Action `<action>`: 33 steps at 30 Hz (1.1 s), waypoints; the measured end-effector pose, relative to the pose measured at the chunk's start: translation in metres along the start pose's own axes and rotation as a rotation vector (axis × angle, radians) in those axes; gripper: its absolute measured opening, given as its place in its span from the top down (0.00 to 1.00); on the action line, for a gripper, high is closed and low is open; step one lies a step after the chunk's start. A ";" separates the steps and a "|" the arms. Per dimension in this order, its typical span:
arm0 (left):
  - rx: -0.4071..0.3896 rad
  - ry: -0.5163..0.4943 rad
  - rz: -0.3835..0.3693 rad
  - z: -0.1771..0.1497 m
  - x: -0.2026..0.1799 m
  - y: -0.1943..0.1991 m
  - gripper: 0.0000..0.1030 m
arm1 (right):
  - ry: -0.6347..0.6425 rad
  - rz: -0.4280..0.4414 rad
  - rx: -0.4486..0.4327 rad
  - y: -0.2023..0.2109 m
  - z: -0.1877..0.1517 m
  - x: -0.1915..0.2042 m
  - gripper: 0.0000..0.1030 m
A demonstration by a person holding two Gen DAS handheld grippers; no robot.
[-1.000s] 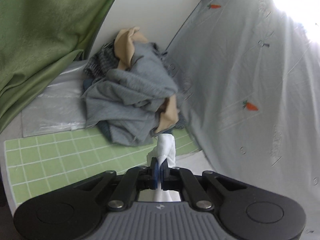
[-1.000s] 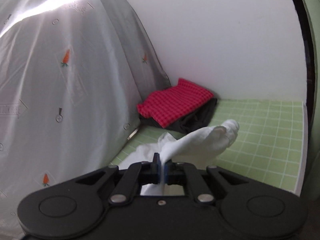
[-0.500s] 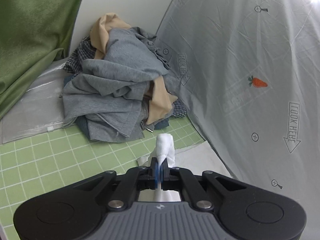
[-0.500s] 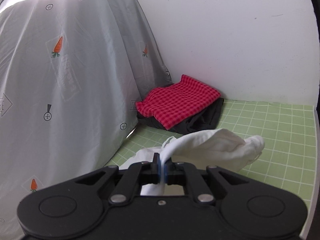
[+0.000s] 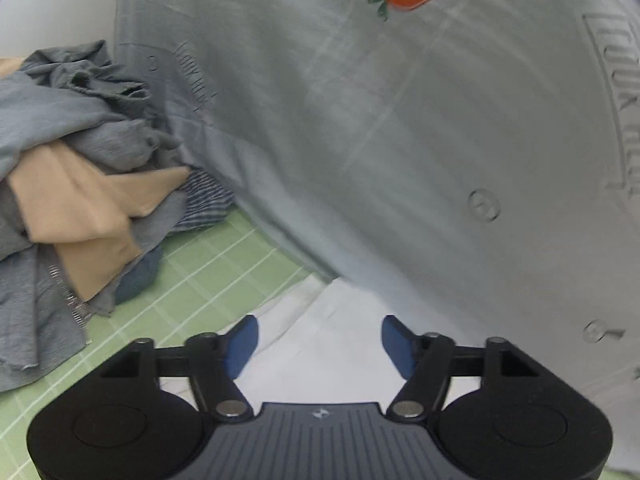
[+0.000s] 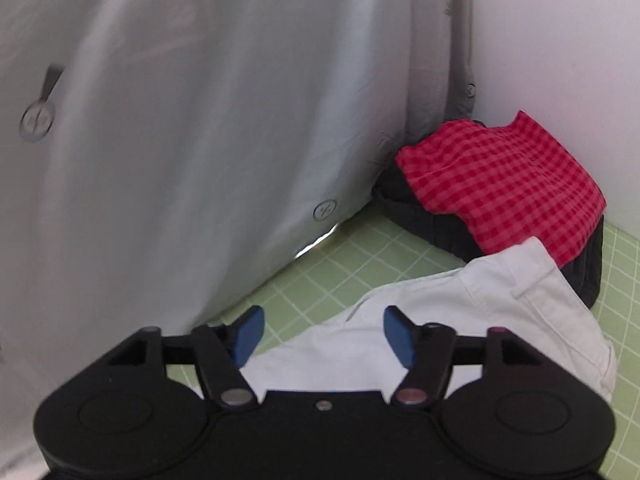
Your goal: Fold clothes
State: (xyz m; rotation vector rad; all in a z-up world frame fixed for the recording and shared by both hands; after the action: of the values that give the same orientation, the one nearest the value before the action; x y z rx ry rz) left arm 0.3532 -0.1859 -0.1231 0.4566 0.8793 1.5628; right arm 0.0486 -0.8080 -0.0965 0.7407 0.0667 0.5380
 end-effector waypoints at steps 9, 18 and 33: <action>0.185 0.079 0.190 -0.096 0.098 0.004 0.28 | 0.003 -0.157 0.104 0.059 -0.121 -0.047 0.20; 0.154 0.059 0.154 -0.102 0.089 -0.001 0.47 | -0.141 -0.173 0.262 0.045 -0.166 -0.060 0.15; 0.132 0.088 0.031 -0.144 0.120 0.042 0.97 | -0.052 -0.081 0.191 0.057 -0.169 -0.082 0.88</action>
State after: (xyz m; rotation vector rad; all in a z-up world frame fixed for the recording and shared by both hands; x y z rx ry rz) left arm 0.1972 -0.1100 -0.2055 0.5000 1.0517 1.5687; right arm -0.0889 -0.7077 -0.1946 0.9343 0.1000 0.4384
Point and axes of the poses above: each gripper's, at about its wrist camera, not at the fingertips, and y roughly against the way its jaws point, x to its left, z to its top, the point moved 8 cm from there along -y, roughly the way its jaws point, and after that the axes turned 1 degree about -z, right-handed, at the moved point
